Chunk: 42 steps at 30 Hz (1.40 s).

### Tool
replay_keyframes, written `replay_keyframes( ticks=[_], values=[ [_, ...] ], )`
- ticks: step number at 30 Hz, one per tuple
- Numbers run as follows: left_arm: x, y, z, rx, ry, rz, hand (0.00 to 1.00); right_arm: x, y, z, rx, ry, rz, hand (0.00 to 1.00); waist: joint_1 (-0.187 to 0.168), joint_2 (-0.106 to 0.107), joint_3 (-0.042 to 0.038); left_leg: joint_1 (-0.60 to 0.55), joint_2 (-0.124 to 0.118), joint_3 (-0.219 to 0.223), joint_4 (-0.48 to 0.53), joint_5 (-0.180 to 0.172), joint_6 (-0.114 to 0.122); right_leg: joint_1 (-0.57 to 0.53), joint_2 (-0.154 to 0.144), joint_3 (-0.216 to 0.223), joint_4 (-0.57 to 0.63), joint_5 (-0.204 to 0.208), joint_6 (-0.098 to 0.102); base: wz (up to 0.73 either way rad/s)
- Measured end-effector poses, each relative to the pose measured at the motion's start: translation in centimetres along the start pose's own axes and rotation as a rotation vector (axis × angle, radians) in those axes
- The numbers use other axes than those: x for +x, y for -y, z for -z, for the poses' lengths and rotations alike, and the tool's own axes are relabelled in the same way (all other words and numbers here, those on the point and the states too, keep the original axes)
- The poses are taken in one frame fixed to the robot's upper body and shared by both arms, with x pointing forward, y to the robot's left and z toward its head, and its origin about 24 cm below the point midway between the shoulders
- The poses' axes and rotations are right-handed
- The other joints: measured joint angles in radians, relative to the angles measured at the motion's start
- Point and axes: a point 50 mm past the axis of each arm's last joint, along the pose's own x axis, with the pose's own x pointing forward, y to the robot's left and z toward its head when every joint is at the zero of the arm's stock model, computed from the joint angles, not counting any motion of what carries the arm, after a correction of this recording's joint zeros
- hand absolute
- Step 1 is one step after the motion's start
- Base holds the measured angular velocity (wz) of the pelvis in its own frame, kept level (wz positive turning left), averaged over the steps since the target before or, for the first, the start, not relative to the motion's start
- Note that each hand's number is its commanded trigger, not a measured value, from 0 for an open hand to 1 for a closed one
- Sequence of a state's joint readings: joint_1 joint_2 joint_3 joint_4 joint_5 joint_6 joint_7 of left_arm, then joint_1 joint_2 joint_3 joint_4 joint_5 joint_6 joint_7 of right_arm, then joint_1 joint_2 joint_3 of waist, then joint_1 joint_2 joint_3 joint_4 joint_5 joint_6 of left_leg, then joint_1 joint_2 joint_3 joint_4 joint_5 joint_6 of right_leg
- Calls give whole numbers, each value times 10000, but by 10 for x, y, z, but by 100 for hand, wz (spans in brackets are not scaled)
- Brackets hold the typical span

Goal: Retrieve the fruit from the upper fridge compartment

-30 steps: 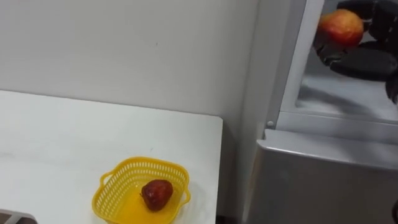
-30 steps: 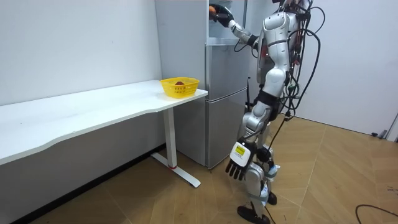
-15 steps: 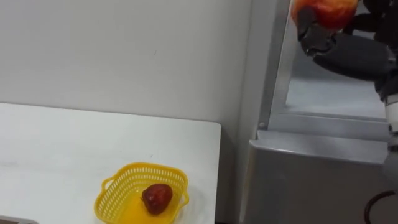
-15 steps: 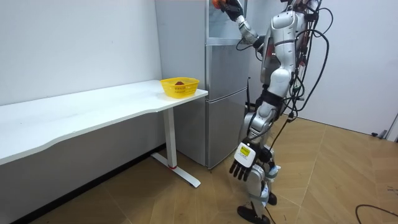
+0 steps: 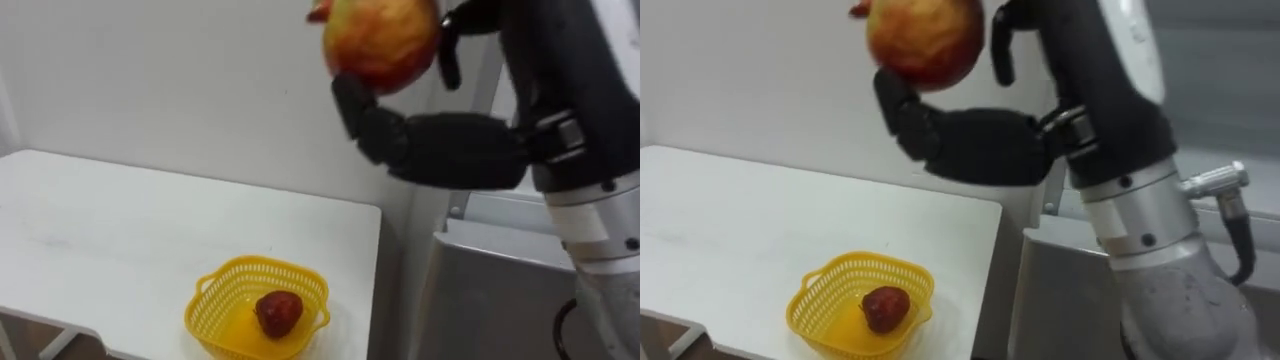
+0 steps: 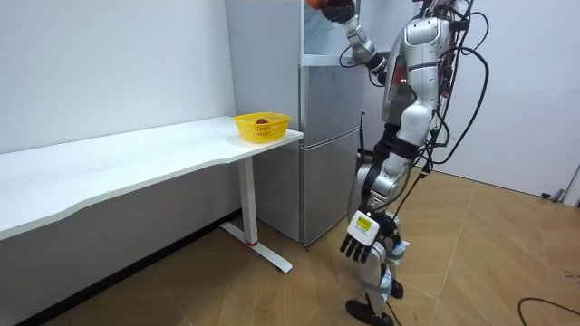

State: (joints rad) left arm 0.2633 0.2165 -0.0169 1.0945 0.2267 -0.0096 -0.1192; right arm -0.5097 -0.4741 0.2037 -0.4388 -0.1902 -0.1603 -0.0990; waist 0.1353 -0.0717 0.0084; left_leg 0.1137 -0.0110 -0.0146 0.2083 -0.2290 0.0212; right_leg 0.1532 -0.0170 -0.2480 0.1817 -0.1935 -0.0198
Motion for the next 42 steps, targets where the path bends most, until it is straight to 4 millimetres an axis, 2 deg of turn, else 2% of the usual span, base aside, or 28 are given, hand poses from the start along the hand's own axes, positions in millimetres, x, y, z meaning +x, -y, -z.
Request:
replay_keyframes(
  ticks=[3,6,7,12,15,20,23,27,29,33,38,42],
  values=[
    [1,-1,-2,6,-33,53,0,-2,-14,-4,-234,276,-901,100,121,-143,6,5,7,-71,-35,0,0,1,7,-26,3,0,0,3],
    [1,-2,-1,9,-89,215,0,-4,-25,-5,-452,298,-1682,100,146,-342,-34,-48,0,-204,-40,0,-1,0,13,-72,3,1,2,12],
    [1,-2,0,9,-108,246,0,-5,-28,-5,-375,268,-1913,100,258,-403,-48,-43,-2,-227,-41,0,-1,7,16,-85,8,2,2,8],
    [1,-6,-2,40,-90,188,0,-10,-37,0,-179,-37,-2415,100,507,-543,11,-3,-21,-464,-5,1,0,107,2,-286,17,3,4,13],
    [1,-9,-3,77,-76,82,0,-17,-48,14,35,-655,-2973,100,732,-574,34,1,-14,-481,-20,1,-2,119,2,-300,17,3,4,1],
    [0,-14,-4,137,-81,82,0,-37,-68,55,-248,-2680,-4108,100,1041,-635,82,-86,-4,-510,-16,0,-2,51,-13,-294,14,3,4,0],
    [-1,-19,-1,191,-161,10,0,-46,-76,68,-392,-3319,-4543,100,1077,-741,118,-201,-27,-686,39,0,-2,27,-8,-451,8,3,4,13],
    [-1,-21,0,235,-198,-25,0,-56,-78,81,-567,-3965,-4808,100,1193,-875,61,-253,-35,-798,129,4,-13,47,8,-547,6,2,4,16],
    [-1,-21,1,231,-230,-2,0,-62,-79,89,-631,-4384,-4903,100,1209,-973,61,-316,-40,-953,172,8,-18,56,3,-538,5,3,4,19],
    [-2,-19,6,213,-337,212,0,-68,-80,96,-781,-4723,-4983,100,1249,-1032,65,-339,-41,-993,211,8,-17,58,-5,-550,3,3,4,4],
    [-2,-26,1,310,-275,225,0,-87,-89,112,-1150,-5558,-5522,100,1494,-1219,99,-436,-40,-1001,194,6,-20,47,2,-573,-143,3,4,0],
    [-2,-28,-1,332,-247,186,0,-97,-90,121,-1188,-6129,-5732,100,1627,-1289,144,-575,-109,-1021,254,-4,-33,-14,3,-619,-142,4,5,2]
  ],
)
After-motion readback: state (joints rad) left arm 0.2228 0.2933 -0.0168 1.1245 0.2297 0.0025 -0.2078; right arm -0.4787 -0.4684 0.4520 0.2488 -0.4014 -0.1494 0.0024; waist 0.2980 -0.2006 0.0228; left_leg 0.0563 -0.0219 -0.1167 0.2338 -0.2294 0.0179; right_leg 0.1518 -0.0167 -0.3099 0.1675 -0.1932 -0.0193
